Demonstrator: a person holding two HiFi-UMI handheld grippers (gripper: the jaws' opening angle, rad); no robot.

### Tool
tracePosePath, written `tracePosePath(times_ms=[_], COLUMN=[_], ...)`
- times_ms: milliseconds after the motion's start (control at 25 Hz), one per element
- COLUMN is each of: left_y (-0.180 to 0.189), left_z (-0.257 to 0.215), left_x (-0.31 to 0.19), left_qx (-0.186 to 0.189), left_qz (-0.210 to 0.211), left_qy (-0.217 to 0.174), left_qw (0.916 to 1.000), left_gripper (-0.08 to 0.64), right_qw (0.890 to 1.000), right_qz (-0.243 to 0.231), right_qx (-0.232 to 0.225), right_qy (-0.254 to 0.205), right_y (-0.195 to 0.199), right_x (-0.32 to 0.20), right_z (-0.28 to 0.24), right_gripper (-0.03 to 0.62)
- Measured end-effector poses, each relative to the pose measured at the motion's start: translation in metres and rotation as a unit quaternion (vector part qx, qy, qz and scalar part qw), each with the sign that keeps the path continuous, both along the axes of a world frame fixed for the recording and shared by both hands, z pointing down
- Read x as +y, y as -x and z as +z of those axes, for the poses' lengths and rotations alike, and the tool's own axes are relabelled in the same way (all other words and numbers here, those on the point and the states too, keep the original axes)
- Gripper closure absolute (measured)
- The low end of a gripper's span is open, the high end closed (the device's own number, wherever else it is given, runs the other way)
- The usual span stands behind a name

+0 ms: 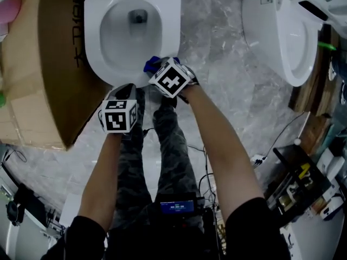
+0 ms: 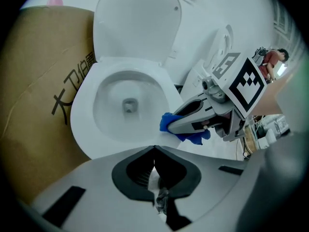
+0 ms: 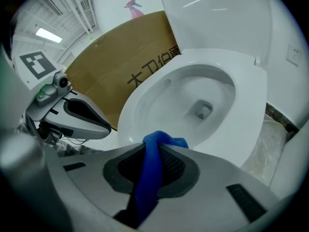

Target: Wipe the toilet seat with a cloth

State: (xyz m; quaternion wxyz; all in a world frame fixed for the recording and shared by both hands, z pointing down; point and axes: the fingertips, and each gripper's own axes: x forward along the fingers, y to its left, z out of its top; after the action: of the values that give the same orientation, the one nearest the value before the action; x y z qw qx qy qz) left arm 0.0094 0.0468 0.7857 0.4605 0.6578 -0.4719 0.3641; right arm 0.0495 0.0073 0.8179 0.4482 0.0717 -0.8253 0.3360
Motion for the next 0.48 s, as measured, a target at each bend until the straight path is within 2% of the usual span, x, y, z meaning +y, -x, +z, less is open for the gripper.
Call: tracePosePath(times_ms=[480], left_y=[-0.003], left_z=[0.002], left_x=[-0.059], left_qx=[0.006], left_qz=[0.034], left_qy=[-0.004], left_qw=[0.9994], left_gripper=[0.548], right_qw=[0.998], right_qz=[0.049], right_qx=[0.031], right_qy=[-0.023], right_y=[-0.028], right_x=[-0.074], right_z=[0.009], right_gripper=[0.532])
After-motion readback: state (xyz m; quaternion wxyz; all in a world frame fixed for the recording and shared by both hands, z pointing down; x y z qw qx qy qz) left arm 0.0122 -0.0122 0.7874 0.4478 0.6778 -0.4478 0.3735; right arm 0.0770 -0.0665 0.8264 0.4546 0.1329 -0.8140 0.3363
